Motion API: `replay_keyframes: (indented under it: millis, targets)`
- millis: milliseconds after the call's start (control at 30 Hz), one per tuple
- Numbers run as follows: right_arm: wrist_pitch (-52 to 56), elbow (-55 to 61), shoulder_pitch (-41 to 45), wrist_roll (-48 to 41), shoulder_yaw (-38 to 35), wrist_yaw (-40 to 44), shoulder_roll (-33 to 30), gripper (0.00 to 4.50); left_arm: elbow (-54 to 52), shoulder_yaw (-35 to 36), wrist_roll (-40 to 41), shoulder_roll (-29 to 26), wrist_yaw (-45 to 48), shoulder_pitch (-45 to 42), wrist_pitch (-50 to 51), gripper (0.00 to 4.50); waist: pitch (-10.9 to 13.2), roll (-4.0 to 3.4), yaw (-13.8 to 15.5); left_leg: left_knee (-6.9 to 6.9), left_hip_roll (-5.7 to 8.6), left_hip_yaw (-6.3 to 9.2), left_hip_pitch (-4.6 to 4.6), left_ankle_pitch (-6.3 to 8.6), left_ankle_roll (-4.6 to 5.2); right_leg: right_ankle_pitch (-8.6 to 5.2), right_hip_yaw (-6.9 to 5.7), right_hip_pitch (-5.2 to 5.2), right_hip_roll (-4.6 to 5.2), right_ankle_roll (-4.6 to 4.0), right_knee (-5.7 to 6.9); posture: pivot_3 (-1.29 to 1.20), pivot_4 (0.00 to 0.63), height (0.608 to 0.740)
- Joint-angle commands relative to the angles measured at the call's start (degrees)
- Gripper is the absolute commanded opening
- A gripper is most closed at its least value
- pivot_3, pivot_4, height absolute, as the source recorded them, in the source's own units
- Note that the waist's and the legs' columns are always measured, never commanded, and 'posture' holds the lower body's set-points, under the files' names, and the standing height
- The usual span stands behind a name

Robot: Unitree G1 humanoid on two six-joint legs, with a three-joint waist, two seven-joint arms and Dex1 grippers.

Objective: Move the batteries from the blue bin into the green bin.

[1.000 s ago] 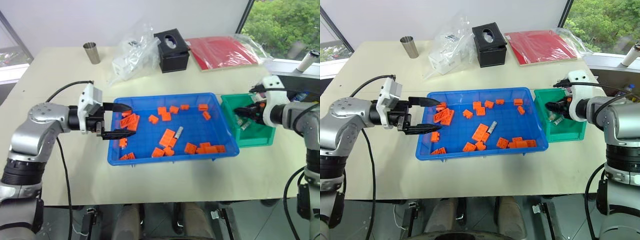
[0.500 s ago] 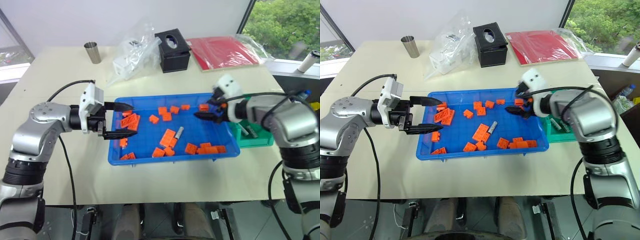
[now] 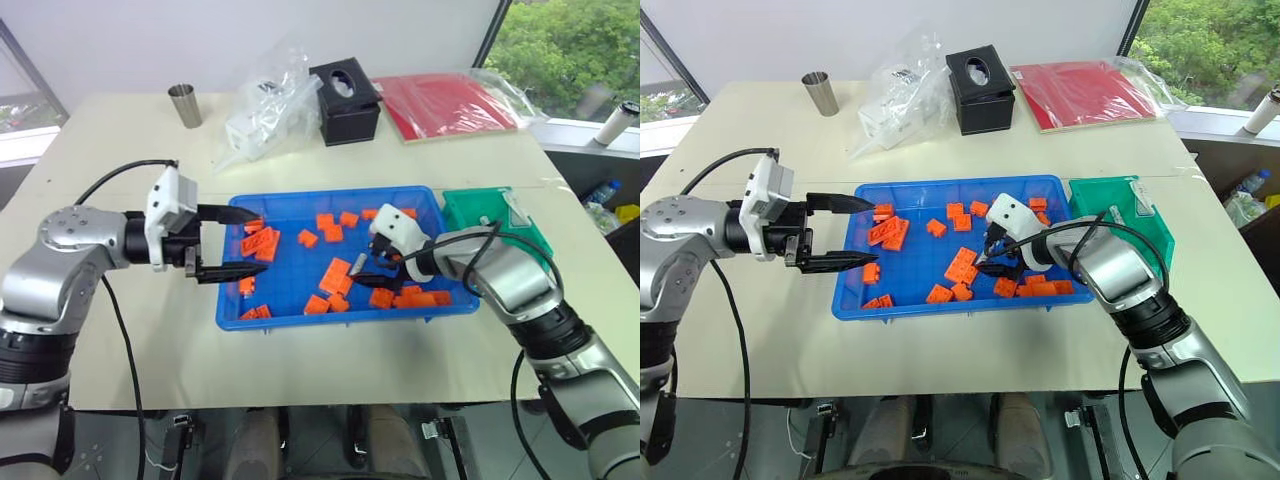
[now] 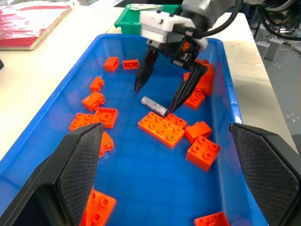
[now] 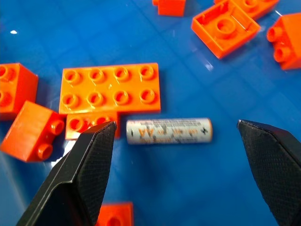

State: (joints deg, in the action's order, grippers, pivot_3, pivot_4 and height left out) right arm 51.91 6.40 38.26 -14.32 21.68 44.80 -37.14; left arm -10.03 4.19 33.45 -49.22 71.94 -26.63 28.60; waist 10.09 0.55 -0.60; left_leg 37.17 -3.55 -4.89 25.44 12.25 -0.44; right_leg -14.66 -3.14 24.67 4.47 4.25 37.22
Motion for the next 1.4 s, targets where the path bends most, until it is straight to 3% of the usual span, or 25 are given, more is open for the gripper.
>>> replay_keyframes:
  millis: [33, 133, 233, 300, 333, 567, 733, 900, 1033, 1200, 1267, 1400]
  targets:
    - [-2.33, -1.25, -0.57, 1.82, -0.24, -0.24, 0.70, 4.26, -1.79, 2.34, 1.10, -0.90, -0.50, -0.10, 0.10, 4.50, 0.00, 0.00, 0.04, 0.01, 0.00, 0.00, 0.00, 0.00, 0.00, 0.00, 0.00, -0.01, 0.00, 0.00, 0.00, 0.00, 0.150, 0.736]
    - [-3.59, -2.68, -1.17, 2.73, -0.28, -0.19, 1.41, 4.26, -1.77, 2.04, 1.16, -0.68, -0.78, -0.49, 0.06, 4.50, -0.01, 0.02, 0.02, 0.01, 0.00, 0.00, -0.01, 0.00, 0.00, 0.00, 0.00, -0.02, 0.00, 0.00, 0.00, 0.00, 0.150, 0.736]
    - [-4.19, -3.31, -1.63, 3.30, -0.78, 0.20, 1.43, 3.31, -1.61, 1.71, 1.30, -0.56, -0.95, -0.95, -0.03, 4.50, -0.02, 0.03, -0.05, 0.00, 0.00, 0.00, -0.02, 0.00, 0.00, 0.00, 0.00, -0.02, 0.00, 0.00, 0.00, 0.00, 0.150, 0.736]
    - [-4.03, -2.82, -1.77, 3.34, -1.14, 0.56, 1.04, 2.33, -1.43, 1.58, 1.39, -0.54, -0.97, -1.19, -0.11, 4.50, -0.02, 0.03, -0.05, 0.00, 0.00, 0.00, -0.03, 0.00, 0.00, 0.00, 0.00, -0.03, 0.00, 0.00, 0.01, 0.00, 0.150, 0.736]
    - [-3.55, -2.35, -1.71, 3.13, -1.50, 0.73, 0.89, 2.23, -1.31, 1.52, 1.43, -0.53, -0.96, -1.32, -0.14, 4.50, -0.02, 0.03, -0.05, 0.00, 0.00, 0.00, -0.04, 0.00, 0.00, 0.00, 0.00, -0.03, -0.01, 0.00, 0.01, 0.00, 0.150, 0.736]
    - [6.96, 1.53, 3.95, -3.21, -14.13, -1.19, 0.59, 2.23, 0.78, 0.15, 0.62, 0.46, -0.51, -2.21, -1.17, 4.50, -0.01, 0.01, 0.02, 0.02, 0.01, 0.00, -0.03, 0.00, 0.00, 0.00, 0.00, -0.04, 0.00, 0.00, 0.00, 0.00, 0.150, 0.736]
    - [9.74, -2.04, 7.91, -3.23, -24.03, -1.94, -9.16, 2.23, 2.07, -0.24, 0.01, 0.84, 0.12, -1.73, -2.22, 4.50, 0.00, 0.01, 0.52, 0.00, 0.01, 0.00, -0.01, 0.00, 0.00, 0.00, -0.02, -0.02, 0.01, 0.00, -0.01, 0.00, 0.150, 0.736]
    - [10.08, -3.94, 2.28, -2.93, -29.18, -1.15, -19.57, 2.23, 3.45, -0.07, -0.40, 1.10, 0.44, -1.99, -2.74, 4.50, -0.01, 0.02, 1.24, -0.03, 0.04, -0.04, -0.02, 0.01, 0.00, -0.01, -0.01, -0.03, 0.06, -0.02, -0.10, 0.00, 0.150, 0.736]
    - [9.75, -2.61, -4.63, -2.55, -31.77, -2.45, -21.99, 2.23, 4.34, 0.19, -0.50, 1.38, 0.24, -2.56, -3.02, 4.50, -0.01, 0.01, 0.91, -0.01, 0.02, -0.06, -0.06, 0.00, 0.00, 0.00, 0.00, -0.04, 0.06, -0.01, -0.05, 0.00, 0.150, 0.736]
    - [4.66, -4.46, -8.51, -1.95, -32.91, -3.51, -21.32, 4.45, 5.57, 0.24, -0.88, 2.09, -0.59, -3.46, -3.14, 4.50, 0.00, -0.01, 0.80, -0.01, 0.01, -0.07, -0.06, 0.00, 0.00, 0.00, 0.01, -0.01, 0.04, 0.00, -0.01, 0.00, 0.150, 0.736]
    - [1.20, -5.49, -8.98, -2.25, -32.89, -1.11, -22.74, 4.45, 5.64, 0.34, -0.90, 2.07, -0.73, -3.54, -2.99, 4.50, 0.00, -0.01, 0.85, 0.00, 0.02, -0.08, -0.06, 0.00, 0.00, 0.00, 0.01, -0.02, 0.04, 0.01, -0.02, 0.00, 0.150, 0.736]
    - [-15.26, -9.40, -12.93, -5.15, -36.91, 15.95, -29.45, 4.45, 7.26, 2.21, -0.18, -0.09, -0.09, -3.99, -1.72, 4.50, 0.02, -0.04, 1.31, -0.01, 0.03, -0.07, -0.05, 0.00, 0.00, -0.01, 0.01, -0.02, 0.04, 0.02, -0.04, 0.00, 0.150, 0.736]
